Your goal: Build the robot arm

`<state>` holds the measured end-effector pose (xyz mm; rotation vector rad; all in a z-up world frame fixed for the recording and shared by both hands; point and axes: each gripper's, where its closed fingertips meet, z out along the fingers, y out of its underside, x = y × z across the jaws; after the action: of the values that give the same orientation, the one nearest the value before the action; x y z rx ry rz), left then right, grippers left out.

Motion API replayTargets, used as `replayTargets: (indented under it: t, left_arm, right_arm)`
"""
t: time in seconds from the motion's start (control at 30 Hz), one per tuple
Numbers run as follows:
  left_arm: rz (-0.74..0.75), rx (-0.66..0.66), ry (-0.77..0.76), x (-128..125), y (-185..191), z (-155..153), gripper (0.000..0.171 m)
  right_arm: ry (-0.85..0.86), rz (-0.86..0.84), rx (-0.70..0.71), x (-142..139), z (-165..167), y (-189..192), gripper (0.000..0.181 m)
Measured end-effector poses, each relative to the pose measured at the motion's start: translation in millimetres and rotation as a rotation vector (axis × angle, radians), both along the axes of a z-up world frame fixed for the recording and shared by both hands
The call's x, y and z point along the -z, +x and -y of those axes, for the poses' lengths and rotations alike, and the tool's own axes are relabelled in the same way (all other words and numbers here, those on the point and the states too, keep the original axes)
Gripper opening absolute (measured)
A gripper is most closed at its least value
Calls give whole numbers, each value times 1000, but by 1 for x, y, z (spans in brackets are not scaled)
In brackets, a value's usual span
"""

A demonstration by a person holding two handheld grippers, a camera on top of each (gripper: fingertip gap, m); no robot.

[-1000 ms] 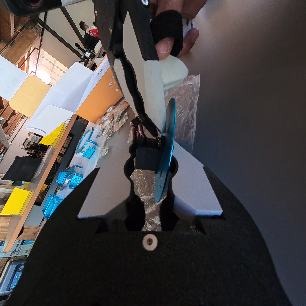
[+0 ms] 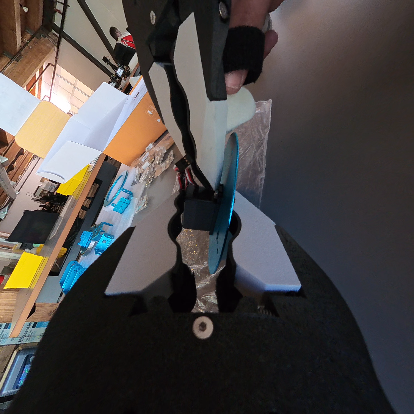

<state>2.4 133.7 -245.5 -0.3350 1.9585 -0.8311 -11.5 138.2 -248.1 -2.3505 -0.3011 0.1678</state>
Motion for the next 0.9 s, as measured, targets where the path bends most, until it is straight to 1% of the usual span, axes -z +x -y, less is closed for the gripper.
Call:
replayTargets:
  t: [0.1, 0.33, 0.43, 0.67, 0.9]
  left_arm:
    - [-4, -2, -10, -1, 1, -1, 37]
    - [-1, 0, -4, 0, 1, 0, 37]
    - [-1, 0, -5, 0, 1, -1, 37]
    - [-2, -1, -8, 0, 1, -1, 37]
    - [-3, 0, -8, -1, 2, -1, 37]
  right_arm:
    - [6, -19, 1, -1, 1, 1, 6]
    - [11, -150, 16, 0, 3, 1, 6]
    - [-8, -147, 26, 2, 4, 4, 7]
    - [8, -155, 18, 1, 2, 1, 6]
    - [-7, -129, 12, 1, 1, 1, 7]
